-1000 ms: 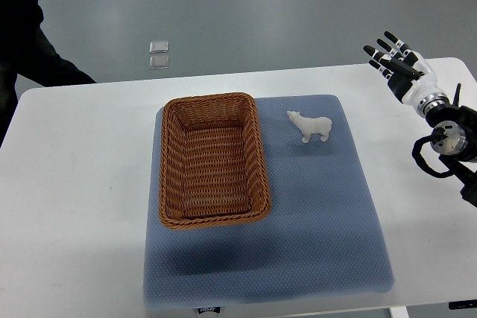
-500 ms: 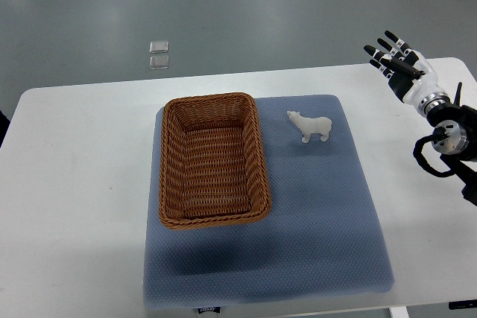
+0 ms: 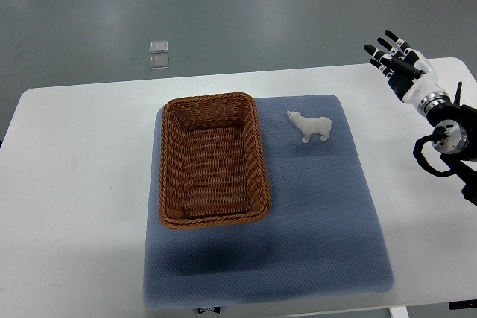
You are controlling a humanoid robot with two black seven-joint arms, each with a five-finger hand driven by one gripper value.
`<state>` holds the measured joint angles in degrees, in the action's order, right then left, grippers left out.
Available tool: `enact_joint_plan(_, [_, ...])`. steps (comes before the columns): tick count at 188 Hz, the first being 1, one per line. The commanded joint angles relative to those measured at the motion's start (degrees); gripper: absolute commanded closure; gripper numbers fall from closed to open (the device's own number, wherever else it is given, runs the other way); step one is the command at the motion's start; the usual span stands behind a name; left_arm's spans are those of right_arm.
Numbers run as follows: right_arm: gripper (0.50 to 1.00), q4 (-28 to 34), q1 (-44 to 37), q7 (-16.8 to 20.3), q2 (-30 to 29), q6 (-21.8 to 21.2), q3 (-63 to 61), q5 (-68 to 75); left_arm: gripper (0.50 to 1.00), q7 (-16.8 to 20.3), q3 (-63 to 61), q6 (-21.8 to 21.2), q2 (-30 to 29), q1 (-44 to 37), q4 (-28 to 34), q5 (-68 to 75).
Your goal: Place white bear in brown basket with right hand
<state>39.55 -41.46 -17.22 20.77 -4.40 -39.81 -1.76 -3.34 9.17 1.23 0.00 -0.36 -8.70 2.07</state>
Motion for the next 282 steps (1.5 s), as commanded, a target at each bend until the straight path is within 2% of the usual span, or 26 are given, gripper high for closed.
enact_joint_plan(1, [0.576, 0.00, -0.02, -0.01, -0.03, -0.08, 0.09, 0.00, 0.500, 0.00, -0.03, 0.00, 0.00, 0.00, 0.00, -0.05])
enact_joint_plan(49, [0.576, 0.09, 0.06, 0.08, 0.14, -0.17, 0.35, -2.37, 0.500, 0.00, -0.03, 0.00, 0.00, 0.00, 0.00, -0.05])
enact_joint_plan(82, [0.579, 0.79, -0.82, -0.01, 0.23, -0.35, 0.61, -11.42, 0.500, 0.00, 0.06, 0.00, 0.00, 0.00, 0.00, -0.05])
enact_joint_plan(100, [0.579, 1.06, -1.43, 0.08, 0.41, -0.87, 1.32, -19.16, 0.500, 0.00, 0.06, 0.00, 0.00, 0.00, 0.00, -0.05])
enact_joint_plan(143, [0.579, 1.58, -1.87, -0.27, 1.02, -4.56, 1.32, -52.72, 0.500, 0.00, 0.06, 0.00, 0.00, 0.00, 0.00, -0.05])
enact_joint_plan(173, [0.581, 5.18, -2.13, -1.94, 1.37, -7.11, 1.93, -61.78, 0.500, 0.00, -0.03, 0.08, 0.00, 0.00, 0.00, 0.04])
enact_joint_plan(193, [0.581, 6.86, -3.28, -2.20, 1.73, -7.38, 4.39, -68.37, 0.500, 0.00, 0.06, 0.00, 0.00, 0.00, 0.00, -0.05])
enact_joint_plan(240, [0.581, 7.91, -4.42, -2.20, 1.90, -7.38, 8.79, -74.88, 0.500, 0.00, 0.06, 0.00, 0.00, 0.00, 0.00, -0.05])
enact_joint_plan(282, [0.593, 7.82, -5.03, -1.41, 1.81, -5.53, 10.19, -78.75, 0.500, 0.00, -0.03, 0.00, 0.00, 0.00, 0.00, -0.05])
